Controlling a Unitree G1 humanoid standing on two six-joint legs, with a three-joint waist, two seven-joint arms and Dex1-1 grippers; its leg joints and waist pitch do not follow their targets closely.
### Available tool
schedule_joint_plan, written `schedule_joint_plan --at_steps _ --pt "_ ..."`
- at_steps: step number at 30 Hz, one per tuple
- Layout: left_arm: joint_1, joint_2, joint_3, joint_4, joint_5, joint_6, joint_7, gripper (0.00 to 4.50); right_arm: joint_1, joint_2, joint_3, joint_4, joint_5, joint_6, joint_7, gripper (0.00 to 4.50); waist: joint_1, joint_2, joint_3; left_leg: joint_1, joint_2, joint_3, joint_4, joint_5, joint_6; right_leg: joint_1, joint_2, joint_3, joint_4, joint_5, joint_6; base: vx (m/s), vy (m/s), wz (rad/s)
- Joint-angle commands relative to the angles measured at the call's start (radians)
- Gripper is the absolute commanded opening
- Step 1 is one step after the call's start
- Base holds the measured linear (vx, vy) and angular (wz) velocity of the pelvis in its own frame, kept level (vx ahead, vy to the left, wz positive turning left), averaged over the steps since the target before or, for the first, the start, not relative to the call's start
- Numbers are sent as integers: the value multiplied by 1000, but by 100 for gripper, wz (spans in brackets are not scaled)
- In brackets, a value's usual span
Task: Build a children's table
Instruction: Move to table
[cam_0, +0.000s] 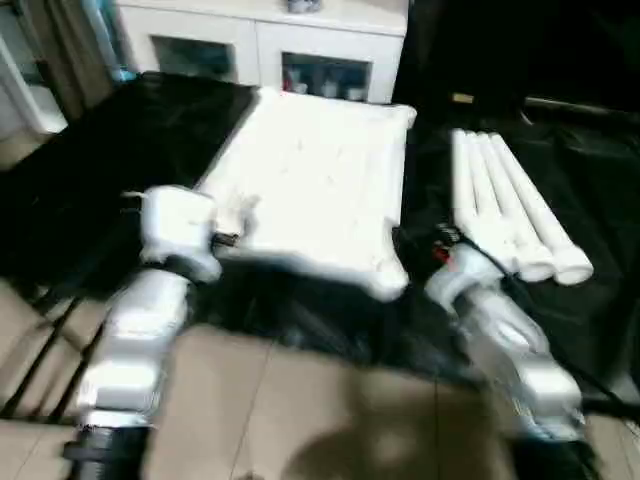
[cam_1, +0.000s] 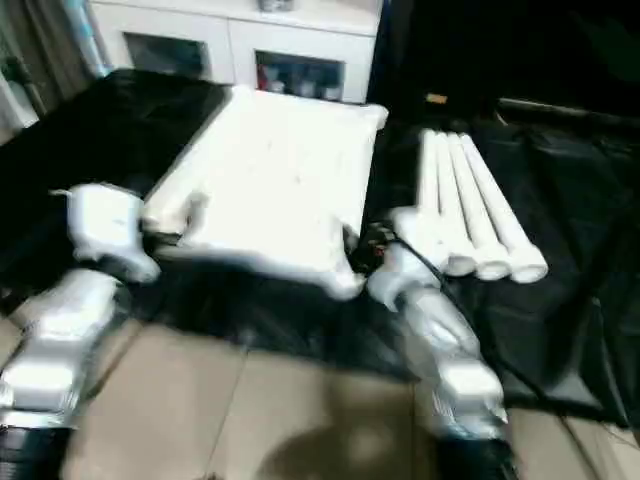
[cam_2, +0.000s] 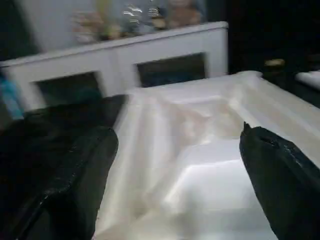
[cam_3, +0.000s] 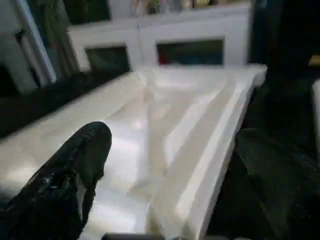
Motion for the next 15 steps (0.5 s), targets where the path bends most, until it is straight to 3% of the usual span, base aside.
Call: schedule_joint_plan --at_steps 1,2,3,4,5,6,7,8,9,10,11,12,13,14,15 --pt "-2 -24 -40 -10 -10 8 -26 440 34 -26 -36 -1 -18 10 -25 450 -44 16 -59 106 99 -68 -63 532 449 -100 -33 32 -49 151 4 93 -77 -33" --pt "-3 -25 -38 -12 -17 10 -28 440 35 -24 -38 -4 -19 15 -26 450 -41 -29 -37 58 -7 19 -57 274 332 -28 -35 60 -181 282 -82 93 -77 -33" --pt "-3 -25 -38 -12 -17 10 -28 440 35 -24 -38 -4 -19 15 -26 450 -35 -79 -56 14 -60 49 -21 125 275 72 -43 125 -197 241 -53 169 -45 -3" --pt "-7 -24 -37 -8 -21 10 -29 440 33 -19 -40 -5 -18 24 -30 450 2 -85 -51 -64 -89 61 122 -84 184 158 -164 239 -280 -104 -162 195 -23 -2" --pt "-10 -25 -36 -4 -22 9 -29 440 33 -14 -43 -4 -18 28 -34 450 -10 -80 -44 -120 -34 23 180 -11 71 191 -185 209 -258 -189 -247 195 -23 -2" --pt "-12 -26 -34 3 -24 9 -28 440 33 -10 -46 -1 -19 29 -39 450 -4 -46 -39 -126 -28 15 185 19 22 180 -185 200 -258 -172 -281 204 -20 -12" --pt "-20 -37 -28 12 -37 17 -27 440 34 -15 -39 -9 -30 35 -46 450 -14 -28 -24 -134 4 6 187 57 -27 159 -204 180 -284 -154 -367 171 2 -12" --pt "-24 -41 -26 20 -46 18 -34 440 42 -18 -34 -27 -20 46 -34 450 -12 -11 -20 -137 31 9 139 133 -28 140 -180 128 -300 -168 -401 171 2 -12" --pt "-26 -43 -25 23 -48 19 -39 440 46 -20 -31 -36 -13 51 -27 450 -7 16 -17 -145 53 15 42 223 18 136 -138 75 -292 -149 -360 160 67 -7" --pt "-27 -46 -25 29 -52 18 -47 440 53 -25 -27 -50 -6 58 -20 450 -4 38 -17 -139 58 21 -3 253 51 140 -109 54 -283 -130 -325 156 138 -8" --pt "-29 -45 -27 35 -50 11 -54 440 60 -27 -25 -58 -5 58 -17 450 -32 84 -31 -28 127 15 -54 -25 -51 35 -2 55 -186 -67 -166 156 138 -8" --pt "-33 -39 -36 48 -31 1 -55 440 73 -37 -20 -76 -5 62 -7 450 -42 74 -28 -22 155 10 -63 -75 -45 22 -6 50 -141 -4 -142 159 170 -34" --pt "-35 -37 -38 52 -24 -3 -54 440 75 -40 -18 -81 -6 63 -6 450 -35 62 -51 36 154 39 -50 40 6 -31 -35 46 -122 139 -117 167 140 -53" --pt "-38 -37 -40 54 -20 -8 -54 440 78 -44 -17 -87 -7 67 -5 450 -44 36 -74 58 130 65 8 441 171 -81 -48 45 -104 331 -65 192 201 -86" --pt "-40 -37 -44 53 -27 -8 -54 440 79 -42 -21 -92 -5 74 0 450 -31 -1 -80 18 83 122 59 597 293 -81 -90 74 -134 500 -45 110 123 -57"
